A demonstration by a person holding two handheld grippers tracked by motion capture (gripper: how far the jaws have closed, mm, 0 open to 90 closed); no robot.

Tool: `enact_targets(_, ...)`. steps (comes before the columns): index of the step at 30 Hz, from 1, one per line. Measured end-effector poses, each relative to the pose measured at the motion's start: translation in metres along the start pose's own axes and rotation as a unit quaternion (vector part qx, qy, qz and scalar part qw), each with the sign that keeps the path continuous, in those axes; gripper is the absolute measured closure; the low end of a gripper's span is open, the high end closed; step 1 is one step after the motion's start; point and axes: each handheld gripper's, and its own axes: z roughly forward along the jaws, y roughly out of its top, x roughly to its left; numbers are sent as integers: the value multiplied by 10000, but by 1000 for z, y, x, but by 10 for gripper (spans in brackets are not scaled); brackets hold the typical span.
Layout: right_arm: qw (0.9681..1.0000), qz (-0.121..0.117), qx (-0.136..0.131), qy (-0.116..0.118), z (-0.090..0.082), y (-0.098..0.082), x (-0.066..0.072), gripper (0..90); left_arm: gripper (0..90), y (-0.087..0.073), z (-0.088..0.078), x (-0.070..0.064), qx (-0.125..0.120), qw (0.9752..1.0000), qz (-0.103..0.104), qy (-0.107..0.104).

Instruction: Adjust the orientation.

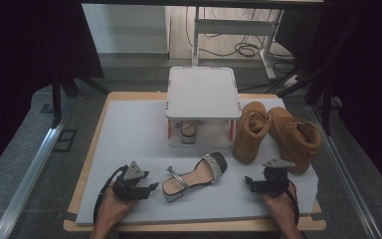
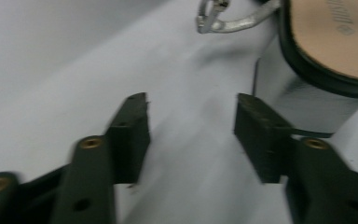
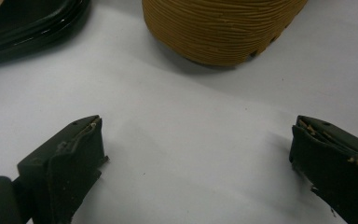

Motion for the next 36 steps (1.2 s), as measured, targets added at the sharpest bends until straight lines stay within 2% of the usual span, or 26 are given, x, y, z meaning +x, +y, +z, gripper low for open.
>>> enact_targets(3,10000,0,1,0,0,0,0,29,641,2,5,-3,70,9999,-29,-87)
enact_targets(5,10000,-2,-1,0,0,0,0,29,738,4,7,-4,4,9998,-50,-200)
enact_targets(8,10000,-5,2,-1,0,0,0,29,837,7,9,-8,-47,9994,28,-340)
enact_targets(10,10000,-2,-1,1,0,0,0,29,862,9,10,-11,-17,9991,96,-408)
enact_targets(13,10000,-2,0,1,0,0,0,29,865,9,12,-15,-20,9984,160,-543)
enact_targets(16,10000,-2,-1,1,0,0,0,29,886,8,12,-17,-39,9986,147,-512)
enact_targets(22,10000,-7,0,-1,0,0,0,29,890,5,11,-23,-98,9982,92,-586)
enact_targets(29,10000,-4,-2,-1,0,0,0,30,889,1,9,-35,-123,9980,62,-617)
enact_targets(36,10000,-4,-2,-1,0,0,0,30,882,1,10,-43,-106,9984,22,-547)
